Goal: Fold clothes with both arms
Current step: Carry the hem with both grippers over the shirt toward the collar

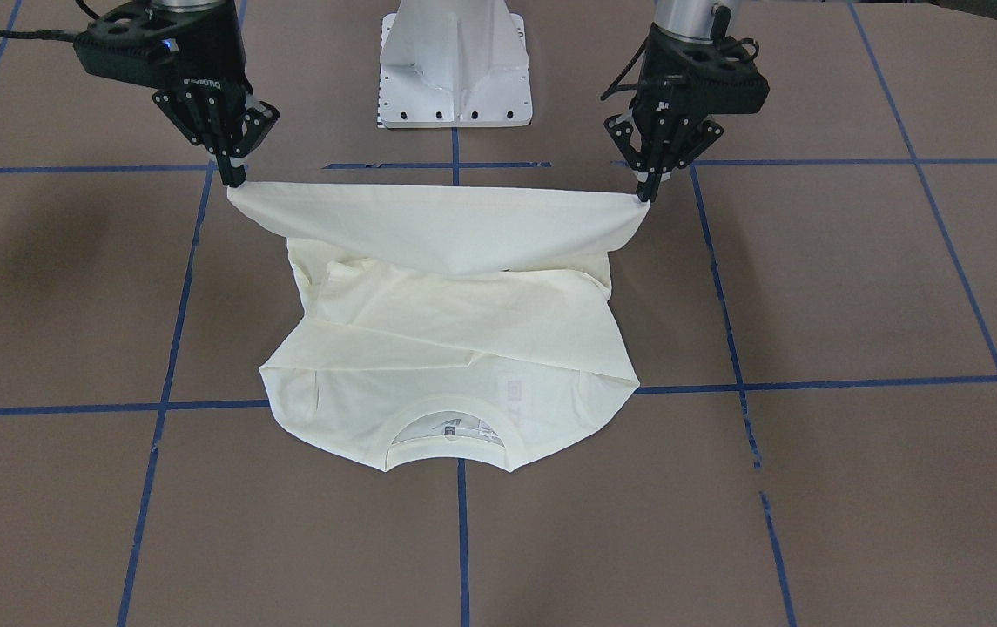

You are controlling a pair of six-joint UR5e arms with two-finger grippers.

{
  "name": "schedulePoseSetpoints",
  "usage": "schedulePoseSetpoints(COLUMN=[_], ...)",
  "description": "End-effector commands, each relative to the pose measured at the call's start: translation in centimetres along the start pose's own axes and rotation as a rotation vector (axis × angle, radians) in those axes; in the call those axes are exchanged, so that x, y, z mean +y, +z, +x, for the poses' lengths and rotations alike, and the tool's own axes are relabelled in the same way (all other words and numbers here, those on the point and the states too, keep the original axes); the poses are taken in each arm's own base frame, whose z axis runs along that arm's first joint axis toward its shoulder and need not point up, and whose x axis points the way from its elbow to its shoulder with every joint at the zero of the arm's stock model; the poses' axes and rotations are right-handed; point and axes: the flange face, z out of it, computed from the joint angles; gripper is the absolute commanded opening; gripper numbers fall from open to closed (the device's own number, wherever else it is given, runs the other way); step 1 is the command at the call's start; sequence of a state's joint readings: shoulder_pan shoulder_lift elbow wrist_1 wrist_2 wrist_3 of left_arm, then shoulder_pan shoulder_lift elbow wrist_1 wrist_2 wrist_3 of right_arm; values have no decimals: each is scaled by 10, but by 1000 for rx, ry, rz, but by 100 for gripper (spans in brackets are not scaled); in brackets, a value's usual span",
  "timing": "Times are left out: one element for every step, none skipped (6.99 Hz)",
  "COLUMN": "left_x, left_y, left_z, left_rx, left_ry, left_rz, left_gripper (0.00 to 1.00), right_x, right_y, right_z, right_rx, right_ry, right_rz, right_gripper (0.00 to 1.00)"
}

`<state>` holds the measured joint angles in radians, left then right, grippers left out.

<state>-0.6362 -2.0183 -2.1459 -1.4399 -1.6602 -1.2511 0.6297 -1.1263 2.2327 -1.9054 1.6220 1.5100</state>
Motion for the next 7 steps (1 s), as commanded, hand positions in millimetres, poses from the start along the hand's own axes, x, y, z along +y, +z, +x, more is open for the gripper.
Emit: schedulePoseSetpoints(left_x=[-46, -58, -65, -68, -70, -70, -70], left_y=[76, 115, 147, 174, 195, 216, 228], left_z=[19, 23, 28, 28, 28, 22, 16], left_rx=[-48, -57, -60, -73, -81, -95, -101], left_ry=[-5, -10, -11, -11, -10, -10, -10], left_rz=[29, 35, 37, 31, 27, 21, 19], left_gripper=[0, 0, 0, 0, 0, 0, 0], right_x=[-42, -54, -64, -68, -71, -70, -68], right_y=[76, 107, 140, 180, 212, 232, 237], right_z=[-20, -31, -32, -28, -24, -21, -27], right_rx=[25, 45, 53, 56, 44, 55, 60], right_ry=[6, 2, 4, 0, -1, -5, -8], right_rz=[41, 50, 55, 57, 59, 58, 56], right_gripper=[0, 0, 0, 0, 0, 0, 0])
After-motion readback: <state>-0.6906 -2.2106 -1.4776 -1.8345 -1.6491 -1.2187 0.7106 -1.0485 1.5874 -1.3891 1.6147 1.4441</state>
